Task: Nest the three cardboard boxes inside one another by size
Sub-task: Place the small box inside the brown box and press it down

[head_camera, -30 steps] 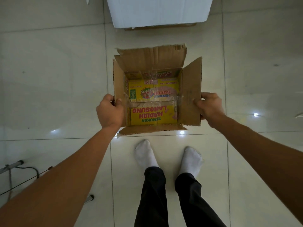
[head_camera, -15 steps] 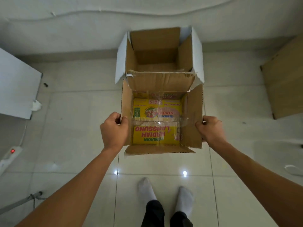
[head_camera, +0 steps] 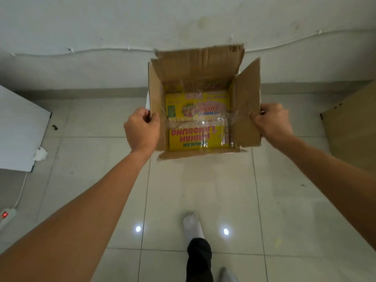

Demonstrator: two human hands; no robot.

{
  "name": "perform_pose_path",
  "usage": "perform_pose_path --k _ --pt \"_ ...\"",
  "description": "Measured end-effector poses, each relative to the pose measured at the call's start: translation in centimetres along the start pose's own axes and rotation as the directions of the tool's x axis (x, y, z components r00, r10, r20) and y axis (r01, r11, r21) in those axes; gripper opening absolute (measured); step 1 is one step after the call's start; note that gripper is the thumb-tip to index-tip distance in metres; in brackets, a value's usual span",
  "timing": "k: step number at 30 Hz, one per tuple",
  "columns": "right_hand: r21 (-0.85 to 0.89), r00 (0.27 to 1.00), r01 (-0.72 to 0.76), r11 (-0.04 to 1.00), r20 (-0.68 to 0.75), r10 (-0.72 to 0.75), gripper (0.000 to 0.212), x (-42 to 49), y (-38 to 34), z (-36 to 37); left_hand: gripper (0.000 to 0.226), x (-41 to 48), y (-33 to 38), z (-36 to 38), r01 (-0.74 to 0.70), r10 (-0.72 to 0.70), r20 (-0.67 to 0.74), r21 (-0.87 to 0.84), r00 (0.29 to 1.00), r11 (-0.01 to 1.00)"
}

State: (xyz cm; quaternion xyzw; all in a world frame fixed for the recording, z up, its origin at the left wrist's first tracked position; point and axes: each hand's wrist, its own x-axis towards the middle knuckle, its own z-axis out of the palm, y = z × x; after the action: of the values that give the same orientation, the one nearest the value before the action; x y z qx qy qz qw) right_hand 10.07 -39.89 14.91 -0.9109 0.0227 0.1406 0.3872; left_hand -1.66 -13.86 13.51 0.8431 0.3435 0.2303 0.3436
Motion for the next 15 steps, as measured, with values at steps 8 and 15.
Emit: perform_pose_path --k 8,15 --pt "0.065 0.995 -0.018 0.998 -0.096 0.024 0.023 8.7 -2.4 1.9 0.024 8.6 -0.3 6.1 -0.066 0.066 0.0 -0.037 0.998 0.997" --pt "0.068 0.998 -0.035 0.997 -0.059 0.039 0.021 13.8 -1.7 5.6 0.025 12.4 -2.5 10.5 0.006 -0.006 0.032 -0.009 0.999 1.0"
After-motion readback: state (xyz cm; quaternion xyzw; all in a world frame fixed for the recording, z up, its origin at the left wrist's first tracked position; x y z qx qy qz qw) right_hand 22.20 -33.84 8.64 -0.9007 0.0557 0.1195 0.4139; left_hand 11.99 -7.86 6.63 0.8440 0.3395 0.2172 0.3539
